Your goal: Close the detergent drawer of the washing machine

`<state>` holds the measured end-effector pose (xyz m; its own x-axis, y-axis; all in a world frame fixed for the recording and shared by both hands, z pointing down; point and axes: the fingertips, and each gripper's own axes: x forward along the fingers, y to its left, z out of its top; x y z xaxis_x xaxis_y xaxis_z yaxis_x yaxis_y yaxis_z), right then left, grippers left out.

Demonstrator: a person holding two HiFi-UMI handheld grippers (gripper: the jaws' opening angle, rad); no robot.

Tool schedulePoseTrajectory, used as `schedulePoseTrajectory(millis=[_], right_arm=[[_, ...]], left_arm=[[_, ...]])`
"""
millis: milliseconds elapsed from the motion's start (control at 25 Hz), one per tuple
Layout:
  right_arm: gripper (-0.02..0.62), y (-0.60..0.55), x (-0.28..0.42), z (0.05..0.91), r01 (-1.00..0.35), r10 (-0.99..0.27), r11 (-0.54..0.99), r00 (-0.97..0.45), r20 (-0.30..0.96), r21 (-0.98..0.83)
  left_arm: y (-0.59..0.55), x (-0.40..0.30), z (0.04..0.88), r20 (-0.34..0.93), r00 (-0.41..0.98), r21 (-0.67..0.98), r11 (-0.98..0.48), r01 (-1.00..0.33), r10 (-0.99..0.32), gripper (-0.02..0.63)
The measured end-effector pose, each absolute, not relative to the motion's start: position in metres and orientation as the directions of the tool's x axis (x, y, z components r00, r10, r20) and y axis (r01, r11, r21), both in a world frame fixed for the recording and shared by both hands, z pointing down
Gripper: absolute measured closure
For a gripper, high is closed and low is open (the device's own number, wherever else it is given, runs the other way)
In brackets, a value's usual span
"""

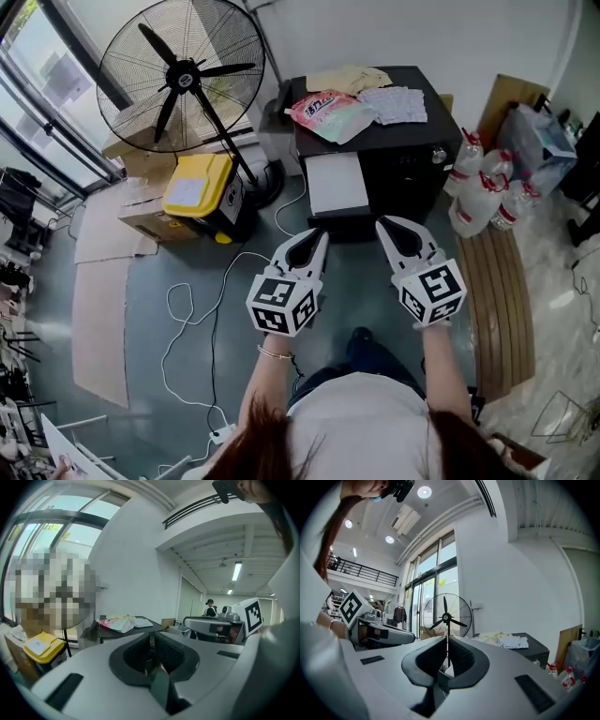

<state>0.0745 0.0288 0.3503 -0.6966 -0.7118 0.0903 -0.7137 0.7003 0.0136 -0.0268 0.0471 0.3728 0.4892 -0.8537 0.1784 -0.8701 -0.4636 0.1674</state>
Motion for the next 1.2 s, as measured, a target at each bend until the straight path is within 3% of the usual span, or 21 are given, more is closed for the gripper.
schedulePoseTrajectory(millis=[80,600,1200], right_arm=[[0.569,0.017,0.074,0.355,-0.701,-0.699,0.713,-0.709,0.098,0.013],[0.566,-0.029,0.077,0.393,-0.66,-0.651,0.752,-0.741,0.165,0.004],[0.514,-0.062,0.074,0.465,-0.689,-0.653,0.724,-0.702,0.285,-0.038]], left_arm=[[0.037,-0.027,0.377,0.183,0.48,0.172,-0.453,-0.875,-0.858,0.525],[0.002,-0.045,0.417,0.237,0.412,0.16,-0.383,-0.91,-0.88,0.492],[-0.032,-0.073,0.487,0.322,0.422,0.157,-0.392,-0.906,-0.847,0.437]])
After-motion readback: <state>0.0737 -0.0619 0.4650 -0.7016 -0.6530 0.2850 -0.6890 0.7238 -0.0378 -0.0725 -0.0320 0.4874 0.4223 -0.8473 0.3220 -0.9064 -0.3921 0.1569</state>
